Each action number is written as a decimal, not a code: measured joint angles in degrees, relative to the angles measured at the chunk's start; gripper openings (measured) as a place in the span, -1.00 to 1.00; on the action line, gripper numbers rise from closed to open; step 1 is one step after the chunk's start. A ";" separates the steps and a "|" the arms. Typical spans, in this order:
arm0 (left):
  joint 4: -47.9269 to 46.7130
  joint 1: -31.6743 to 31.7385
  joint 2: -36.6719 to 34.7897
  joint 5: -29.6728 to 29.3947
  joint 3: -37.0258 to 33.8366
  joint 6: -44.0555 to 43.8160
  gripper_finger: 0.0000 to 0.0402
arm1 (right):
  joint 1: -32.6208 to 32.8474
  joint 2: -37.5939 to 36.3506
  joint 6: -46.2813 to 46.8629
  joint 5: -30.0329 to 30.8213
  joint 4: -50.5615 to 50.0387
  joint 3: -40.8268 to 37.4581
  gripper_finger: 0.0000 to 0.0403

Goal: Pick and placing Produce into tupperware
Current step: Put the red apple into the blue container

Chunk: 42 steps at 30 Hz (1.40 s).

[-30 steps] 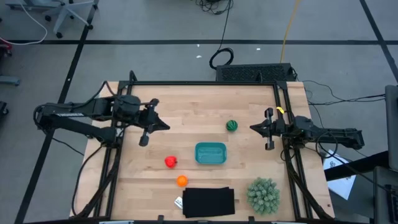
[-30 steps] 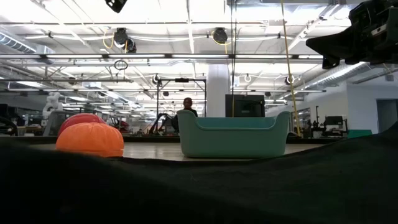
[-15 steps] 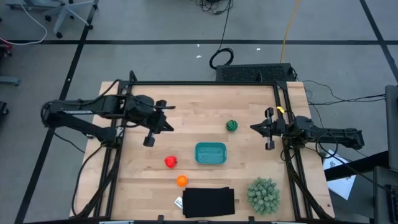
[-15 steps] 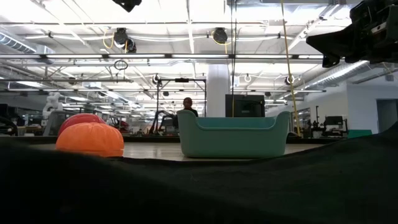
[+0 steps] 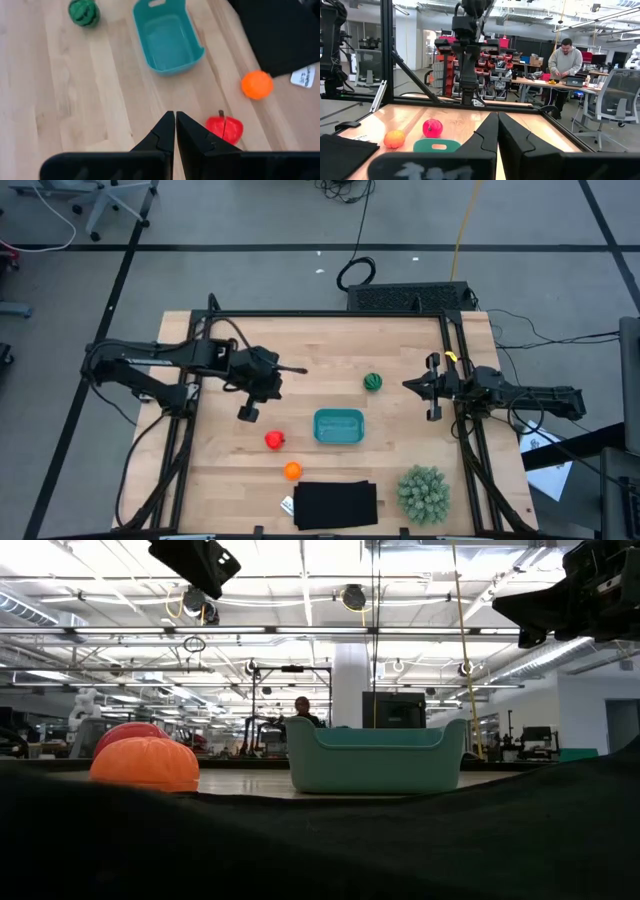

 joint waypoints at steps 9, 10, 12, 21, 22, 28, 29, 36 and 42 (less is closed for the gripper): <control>0.25 -5.02 0.65 0.67 0.00 8.78 -0.89 | -0.02 0.00 0.01 0.00 -0.01 0.00 -1.00; 0.46 -5.76 0.66 0.34 0.00 9.26 -0.89 | -0.02 -0.02 0.00 0.00 -0.02 0.01 -1.00; 0.70 -7.27 0.61 -1.05 0.00 9.35 -0.89 | -0.02 0.00 0.01 0.00 -0.02 0.01 -1.00; 0.70 -9.37 0.61 -5.21 -0.02 -0.32 -0.89 | -0.01 0.00 0.02 0.00 -0.02 0.01 -1.00; 0.70 -9.38 0.61 -5.66 -0.02 -0.67 -0.89 | -0.02 0.00 0.02 0.00 -0.02 0.00 -1.00; 0.52 -9.37 0.61 -6.60 -0.02 -1.51 -0.89 | 0.00 0.00 0.03 0.00 -0.02 0.01 -1.00; 0.44 -9.37 0.61 -6.38 -0.04 -1.58 -0.89 | -0.02 0.00 0.09 0.00 -0.02 0.01 -1.00; 0.43 -8.01 0.61 -1.97 -0.04 -6.50 -0.60 | 0.00 0.00 1.49 0.00 -0.02 0.00 -1.00; 0.36 -7.59 0.61 -1.06 -0.04 -7.06 -0.13 | -0.01 0.00 1.49 0.00 -0.02 0.02 -1.00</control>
